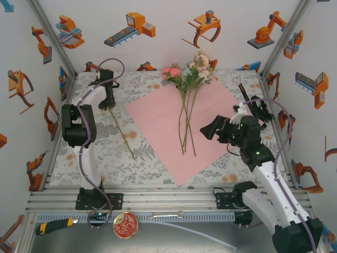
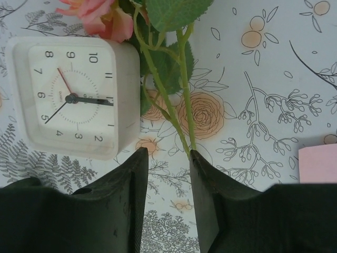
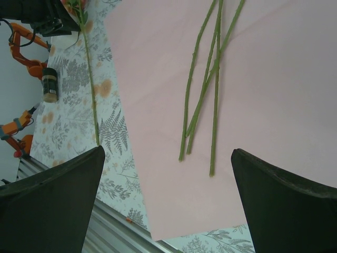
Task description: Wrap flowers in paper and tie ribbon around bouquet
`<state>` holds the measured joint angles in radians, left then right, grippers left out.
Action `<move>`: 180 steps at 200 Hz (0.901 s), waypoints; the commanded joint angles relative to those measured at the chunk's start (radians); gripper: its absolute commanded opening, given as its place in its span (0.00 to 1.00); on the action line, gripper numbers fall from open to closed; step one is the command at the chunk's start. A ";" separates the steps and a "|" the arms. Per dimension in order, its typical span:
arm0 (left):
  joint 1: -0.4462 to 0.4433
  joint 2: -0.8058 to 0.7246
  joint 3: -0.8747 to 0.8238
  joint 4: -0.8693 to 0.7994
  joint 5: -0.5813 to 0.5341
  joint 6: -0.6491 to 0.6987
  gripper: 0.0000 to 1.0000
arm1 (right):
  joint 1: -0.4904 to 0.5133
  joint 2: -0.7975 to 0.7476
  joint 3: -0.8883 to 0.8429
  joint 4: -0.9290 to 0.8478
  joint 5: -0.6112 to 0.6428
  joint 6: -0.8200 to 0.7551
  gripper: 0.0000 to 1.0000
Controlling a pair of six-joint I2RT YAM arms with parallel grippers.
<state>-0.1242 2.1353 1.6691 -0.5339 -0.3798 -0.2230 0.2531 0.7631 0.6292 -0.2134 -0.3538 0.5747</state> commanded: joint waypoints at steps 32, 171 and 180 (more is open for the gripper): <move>0.005 0.096 0.114 -0.139 0.057 0.018 0.39 | 0.008 -0.017 0.023 -0.002 0.006 -0.012 0.95; 0.022 0.004 0.177 -0.199 0.153 -0.003 0.00 | 0.007 -0.053 0.058 -0.036 -0.007 -0.013 0.95; 0.021 -0.051 0.162 -0.183 0.203 -0.013 0.00 | 0.008 -0.057 0.056 -0.035 -0.003 -0.012 0.95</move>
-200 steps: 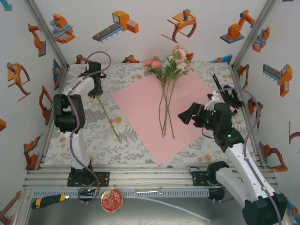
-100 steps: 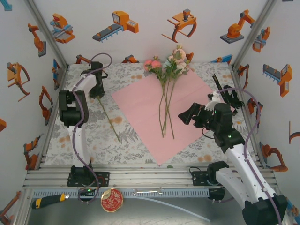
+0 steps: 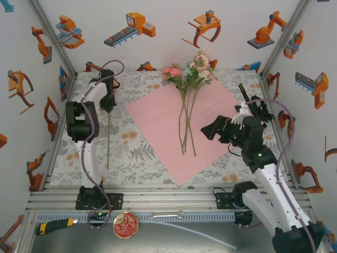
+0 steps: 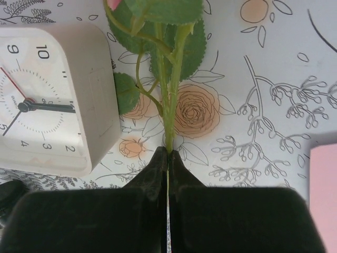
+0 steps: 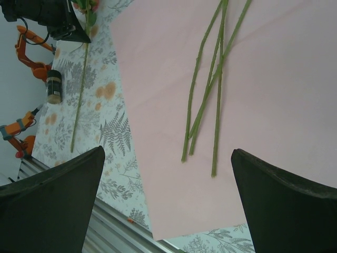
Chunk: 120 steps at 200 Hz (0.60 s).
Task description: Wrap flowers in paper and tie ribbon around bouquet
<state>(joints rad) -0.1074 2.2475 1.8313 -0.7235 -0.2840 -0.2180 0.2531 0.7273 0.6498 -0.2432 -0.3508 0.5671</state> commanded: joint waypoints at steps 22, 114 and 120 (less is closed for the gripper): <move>-0.008 -0.321 -0.058 0.078 0.258 -0.052 0.00 | 0.007 -0.025 0.033 -0.003 0.001 -0.004 0.95; -0.464 -0.056 0.401 0.482 0.610 -0.315 0.00 | 0.008 -0.020 0.039 -0.005 0.002 0.012 0.95; -0.498 0.033 0.542 0.397 0.592 -0.265 0.00 | 0.008 -0.031 0.037 -0.018 0.006 0.005 0.95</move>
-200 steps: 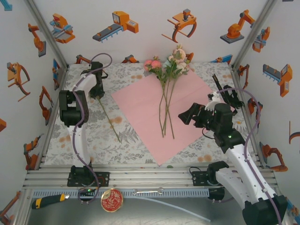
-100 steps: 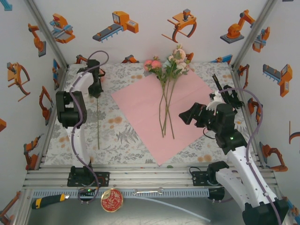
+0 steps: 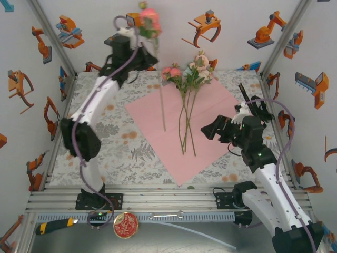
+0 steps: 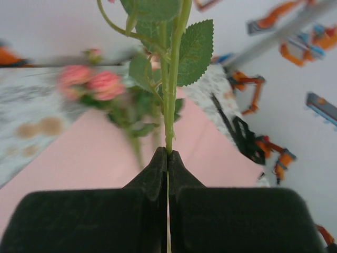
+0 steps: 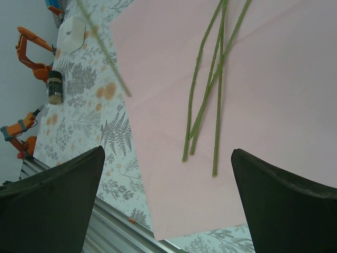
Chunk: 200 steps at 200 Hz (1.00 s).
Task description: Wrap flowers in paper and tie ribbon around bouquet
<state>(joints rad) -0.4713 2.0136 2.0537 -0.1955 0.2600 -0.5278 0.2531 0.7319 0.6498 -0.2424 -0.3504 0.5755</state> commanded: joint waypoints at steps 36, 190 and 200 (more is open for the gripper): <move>-0.246 0.586 0.757 -0.231 -0.055 0.220 0.00 | 0.007 -0.080 0.029 -0.077 0.033 -0.063 0.95; -0.234 0.699 0.634 0.151 -0.220 0.075 0.33 | 0.008 -0.029 0.050 -0.133 0.073 -0.114 0.95; -0.231 0.636 0.579 0.125 -0.239 0.096 0.34 | 0.008 -0.025 0.055 -0.143 0.092 -0.098 0.95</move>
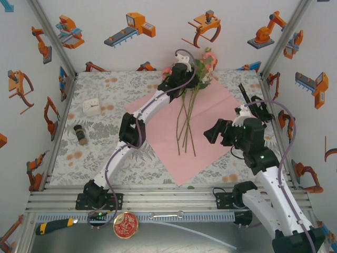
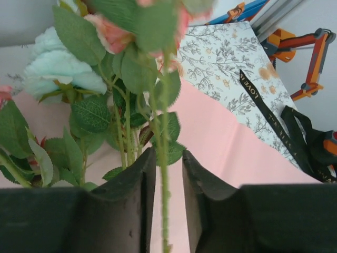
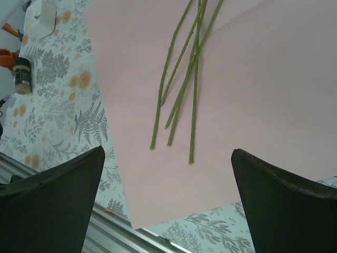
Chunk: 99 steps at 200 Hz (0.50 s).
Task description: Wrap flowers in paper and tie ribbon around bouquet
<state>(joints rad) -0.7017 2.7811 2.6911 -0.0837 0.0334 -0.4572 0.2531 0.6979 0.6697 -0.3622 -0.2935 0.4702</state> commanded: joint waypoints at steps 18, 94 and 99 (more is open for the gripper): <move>0.014 -0.295 -0.239 0.014 -0.038 0.037 0.34 | 0.008 0.019 0.037 -0.042 0.085 0.037 0.95; 0.170 -1.064 -1.355 0.099 -0.201 0.055 0.35 | -0.035 0.244 0.062 -0.053 0.245 0.172 0.95; 0.181 -1.082 -1.405 0.090 -0.227 0.064 0.36 | -0.034 0.275 0.069 -0.035 0.236 0.175 0.93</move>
<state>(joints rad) -0.5671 1.7832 1.4944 0.0456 -0.0845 -0.4278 0.2314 0.8825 0.7013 -0.4290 -0.0952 0.5945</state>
